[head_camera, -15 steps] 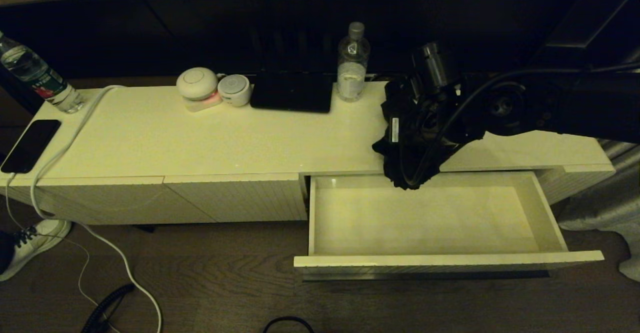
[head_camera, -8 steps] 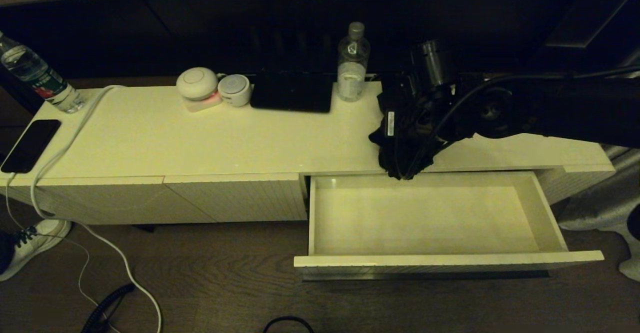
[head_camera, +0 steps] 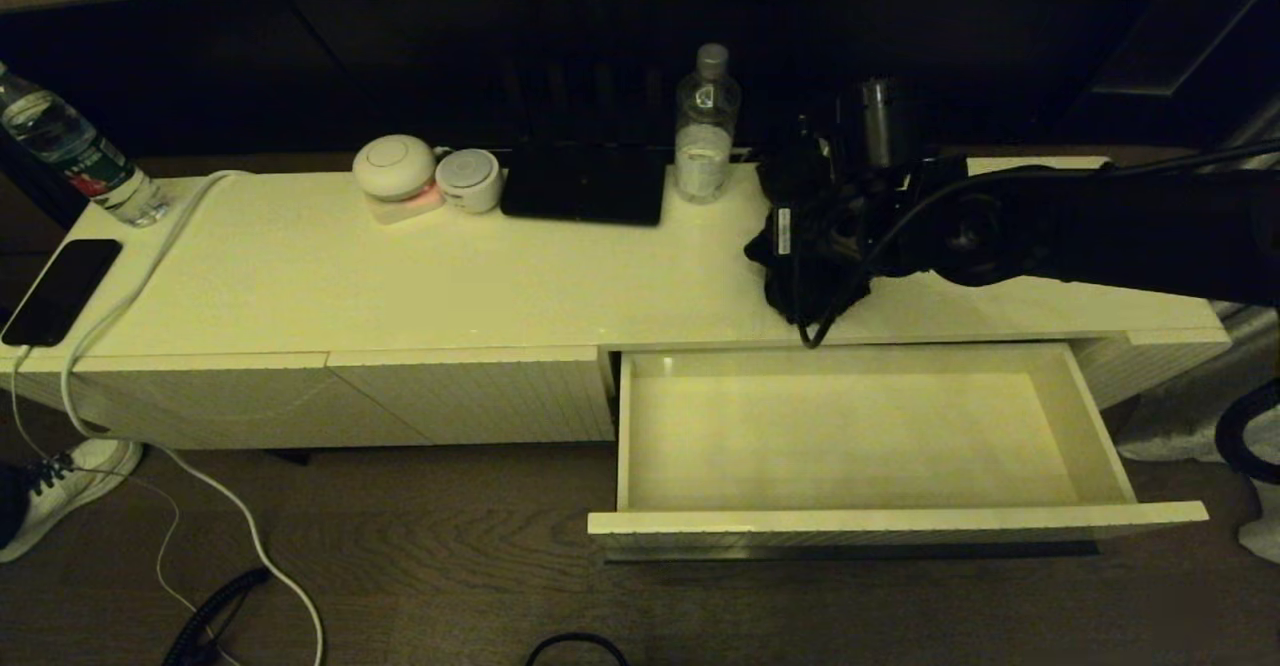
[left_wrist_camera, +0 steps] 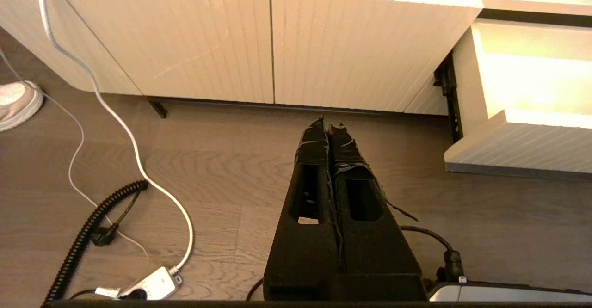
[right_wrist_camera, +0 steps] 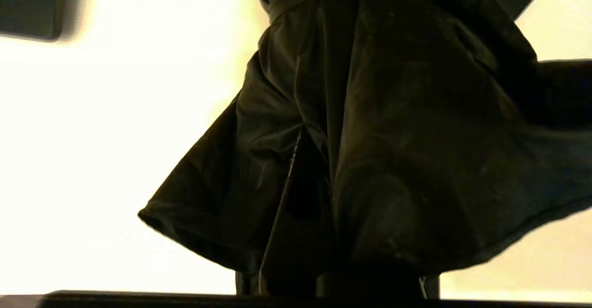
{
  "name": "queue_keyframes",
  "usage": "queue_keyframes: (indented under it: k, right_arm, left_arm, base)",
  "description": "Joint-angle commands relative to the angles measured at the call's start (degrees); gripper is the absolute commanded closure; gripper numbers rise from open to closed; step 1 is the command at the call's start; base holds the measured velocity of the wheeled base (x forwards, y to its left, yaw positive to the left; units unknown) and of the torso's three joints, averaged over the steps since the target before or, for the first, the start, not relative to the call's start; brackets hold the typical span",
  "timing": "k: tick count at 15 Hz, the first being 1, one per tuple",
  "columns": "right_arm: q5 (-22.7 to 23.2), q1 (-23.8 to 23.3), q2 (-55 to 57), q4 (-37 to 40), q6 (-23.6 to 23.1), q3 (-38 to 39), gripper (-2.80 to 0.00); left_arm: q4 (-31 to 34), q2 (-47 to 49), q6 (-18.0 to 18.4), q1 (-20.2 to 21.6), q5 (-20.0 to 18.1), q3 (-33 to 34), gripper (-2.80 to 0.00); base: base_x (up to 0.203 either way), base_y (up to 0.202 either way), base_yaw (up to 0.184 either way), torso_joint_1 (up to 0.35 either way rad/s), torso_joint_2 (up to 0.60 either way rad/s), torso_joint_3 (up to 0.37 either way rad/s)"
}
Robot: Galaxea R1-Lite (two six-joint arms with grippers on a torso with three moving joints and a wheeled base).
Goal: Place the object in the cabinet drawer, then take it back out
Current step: Take the umbrella out of the drawer and put it on the table
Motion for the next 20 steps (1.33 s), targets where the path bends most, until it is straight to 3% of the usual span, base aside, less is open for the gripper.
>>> queue_keyframes:
  k: [1, 9, 10, 16, 20]
  right_arm:
    - [-0.1, -0.1, 0.6, 0.2, -0.3, 0.0, 0.0]
    - [-0.3, 0.0, -0.5, 3.5, 0.5, 0.1, 0.0]
    - [-0.3, 0.0, -0.5, 3.5, 0.5, 0.1, -2.8]
    - [-1.1, 2.0, -4.5, 3.4, 0.3, 1.3, -2.8]
    - [-5.4, 6.0, -15.8, 3.2, -2.1, 11.2, -2.8]
  left_arm:
    - [0.0, -0.1, -0.1, 0.0, 0.0, 0.0, 0.0]
    - [0.0, -0.1, -0.1, 0.0, 0.0, 0.0, 0.0]
    - [0.0, -0.1, -0.1, 0.0, 0.0, 0.0, 0.0]
    - [0.0, -0.1, -0.1, 0.0, 0.0, 0.0, 0.0]
    - [0.0, -0.1, -0.1, 0.0, 0.0, 0.0, 0.0]
  base:
    - [0.0, 0.0, 0.0, 0.0, 0.0, 0.0]
    - [0.0, 0.0, 0.0, 0.0, 0.0, 0.0]
    - [0.0, 0.0, 0.0, 0.0, 0.0, 0.0]
    - [0.0, 0.0, 0.0, 0.0, 0.0, 0.0]
    - [0.0, 0.0, 0.0, 0.0, 0.0, 0.0]
